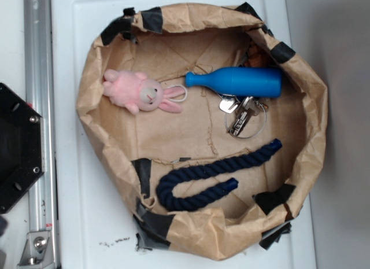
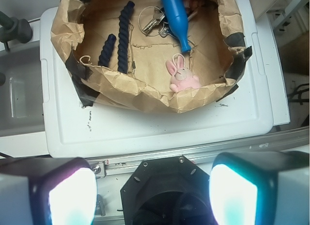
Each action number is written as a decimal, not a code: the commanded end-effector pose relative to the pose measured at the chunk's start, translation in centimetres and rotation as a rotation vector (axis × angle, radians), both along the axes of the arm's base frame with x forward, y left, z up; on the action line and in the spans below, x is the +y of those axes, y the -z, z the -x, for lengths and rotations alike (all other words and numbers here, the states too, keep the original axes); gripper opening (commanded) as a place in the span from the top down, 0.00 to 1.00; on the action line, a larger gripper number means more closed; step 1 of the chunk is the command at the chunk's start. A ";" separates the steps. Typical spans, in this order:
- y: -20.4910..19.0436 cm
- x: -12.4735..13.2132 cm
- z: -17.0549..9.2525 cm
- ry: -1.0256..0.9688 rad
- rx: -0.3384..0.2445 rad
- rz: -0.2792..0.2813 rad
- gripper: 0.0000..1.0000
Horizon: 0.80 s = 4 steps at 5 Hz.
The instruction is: Grab the blue rope.
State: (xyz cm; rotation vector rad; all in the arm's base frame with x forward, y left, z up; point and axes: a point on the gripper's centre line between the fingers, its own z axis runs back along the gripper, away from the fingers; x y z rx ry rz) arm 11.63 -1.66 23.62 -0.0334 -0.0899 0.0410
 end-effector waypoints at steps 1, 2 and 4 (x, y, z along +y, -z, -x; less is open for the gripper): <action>0.0 0.0 0.0 0.000 0.000 0.000 0.00; 2.1 -0.3 -5.0 -0.011 -0.087 -0.047 0.00; 9.5 -1.7 -13.6 -0.030 -0.206 -0.010 0.00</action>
